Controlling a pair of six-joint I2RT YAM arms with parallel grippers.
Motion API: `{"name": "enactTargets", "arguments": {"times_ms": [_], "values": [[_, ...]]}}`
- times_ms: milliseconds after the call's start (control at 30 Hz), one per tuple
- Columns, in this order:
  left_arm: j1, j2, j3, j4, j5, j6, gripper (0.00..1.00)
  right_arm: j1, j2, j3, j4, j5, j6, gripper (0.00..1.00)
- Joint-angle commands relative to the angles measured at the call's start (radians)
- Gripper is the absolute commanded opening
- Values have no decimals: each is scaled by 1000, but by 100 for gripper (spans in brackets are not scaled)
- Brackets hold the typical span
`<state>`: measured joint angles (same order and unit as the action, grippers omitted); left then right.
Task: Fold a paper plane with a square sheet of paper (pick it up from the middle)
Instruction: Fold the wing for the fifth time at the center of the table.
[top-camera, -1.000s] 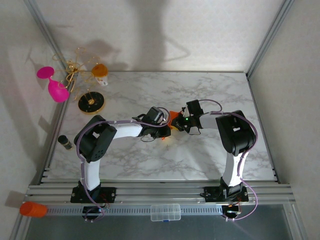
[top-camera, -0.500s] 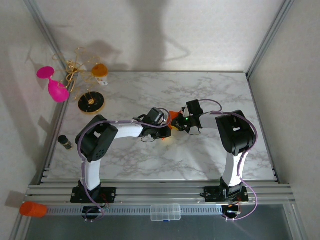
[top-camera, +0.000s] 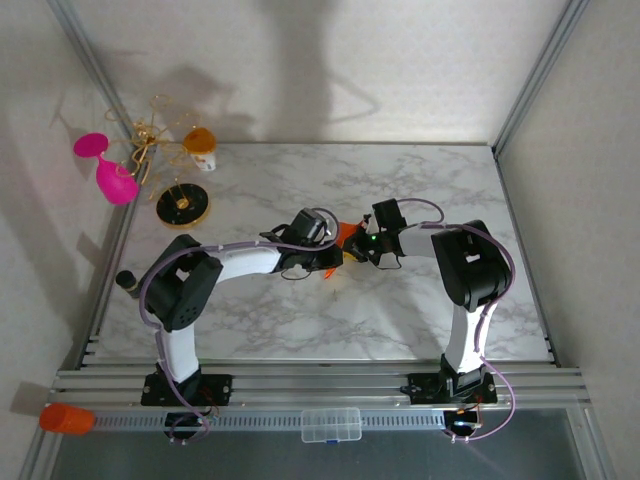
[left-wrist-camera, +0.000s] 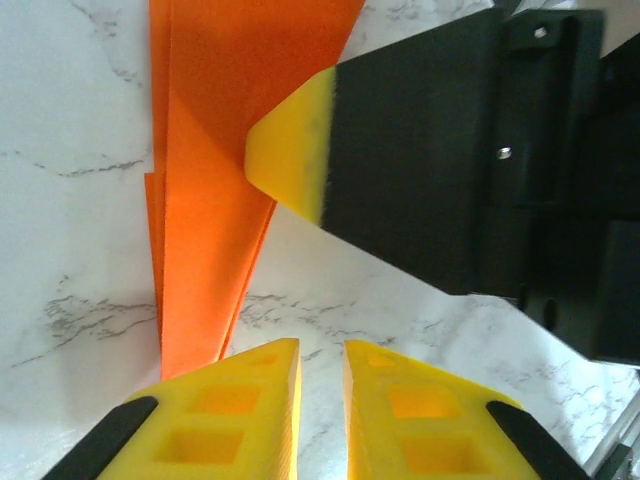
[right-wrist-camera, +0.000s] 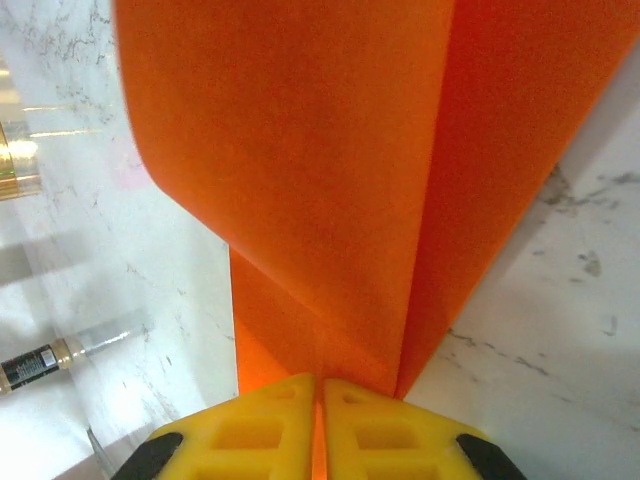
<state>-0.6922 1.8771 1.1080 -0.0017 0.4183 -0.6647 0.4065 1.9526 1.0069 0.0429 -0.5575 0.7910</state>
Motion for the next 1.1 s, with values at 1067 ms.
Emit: {"name": "enactTargets", "arguments": {"times_ms": [1067], "values": [[-2,-68,-44,-58,-25,-7,17,32,132,-22,-6,149,-32,12]]}}
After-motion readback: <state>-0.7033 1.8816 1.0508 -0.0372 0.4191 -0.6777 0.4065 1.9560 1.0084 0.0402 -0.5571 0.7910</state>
